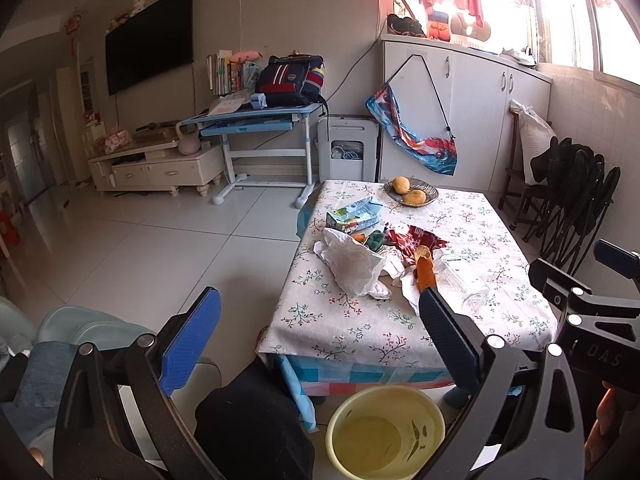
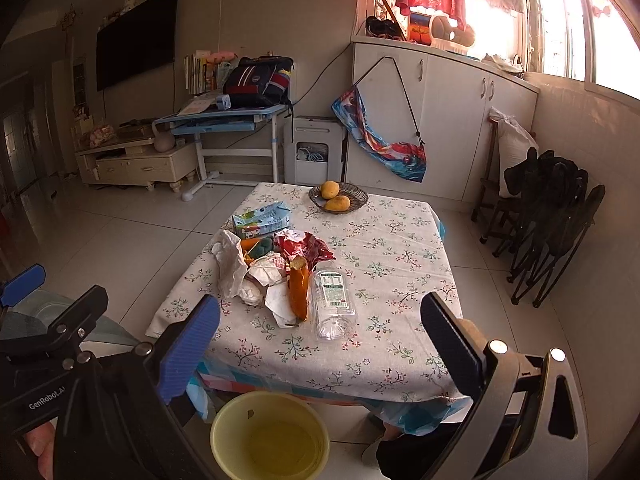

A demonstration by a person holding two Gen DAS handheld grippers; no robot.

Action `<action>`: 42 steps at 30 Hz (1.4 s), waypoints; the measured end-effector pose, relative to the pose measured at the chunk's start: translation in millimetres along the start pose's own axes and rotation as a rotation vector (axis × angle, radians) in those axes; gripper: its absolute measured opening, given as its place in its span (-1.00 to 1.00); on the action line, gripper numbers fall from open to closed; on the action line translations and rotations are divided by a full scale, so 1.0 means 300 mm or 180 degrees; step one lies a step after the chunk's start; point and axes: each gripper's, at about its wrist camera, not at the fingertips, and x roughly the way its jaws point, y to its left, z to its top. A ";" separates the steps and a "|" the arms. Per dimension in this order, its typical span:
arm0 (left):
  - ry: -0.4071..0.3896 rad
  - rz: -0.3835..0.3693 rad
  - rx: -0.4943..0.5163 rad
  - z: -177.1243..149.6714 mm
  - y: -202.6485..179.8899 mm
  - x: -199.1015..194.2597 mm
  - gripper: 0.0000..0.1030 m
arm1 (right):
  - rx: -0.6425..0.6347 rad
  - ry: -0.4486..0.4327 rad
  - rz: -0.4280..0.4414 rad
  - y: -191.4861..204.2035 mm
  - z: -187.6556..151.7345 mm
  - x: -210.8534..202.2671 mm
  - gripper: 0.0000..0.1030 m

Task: Collect trash
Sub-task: 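Reach the right gripper to the clear plastic bottle and grasp it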

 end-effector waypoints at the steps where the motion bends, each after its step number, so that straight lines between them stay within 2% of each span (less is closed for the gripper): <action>1: 0.0012 0.0002 0.0003 0.000 -0.003 0.011 0.86 | -0.0006 0.0019 -0.0006 -0.001 -0.001 0.011 0.87; 6: 0.0081 0.0026 0.0043 0.002 -0.019 0.071 0.86 | -0.0064 0.0103 -0.0055 -0.013 -0.006 0.077 0.87; 17: 0.0226 -0.0006 0.0130 -0.006 -0.063 0.257 0.86 | 0.0160 0.0343 0.0232 -0.088 -0.062 0.277 0.87; 23: 0.0382 -0.0070 0.0128 -0.019 -0.079 0.396 0.86 | 0.0147 0.0590 0.0196 -0.125 -0.110 0.412 0.87; 26: 0.0458 -0.0083 0.0104 -0.022 -0.084 0.463 0.86 | 0.0201 0.0640 0.0281 -0.135 -0.113 0.439 0.87; 33: 0.0531 -0.0147 0.0071 -0.015 -0.129 0.607 0.86 | -0.0002 0.0731 0.0097 -0.168 -0.116 0.519 0.87; 37: 0.0530 -0.0044 0.0236 -0.015 -0.191 0.699 0.86 | -0.0052 0.0737 0.0098 -0.154 -0.106 0.554 0.87; 42: 0.0512 0.0100 0.0285 -0.008 -0.222 0.816 0.85 | 0.0002 0.0729 0.0170 -0.152 -0.099 0.592 0.87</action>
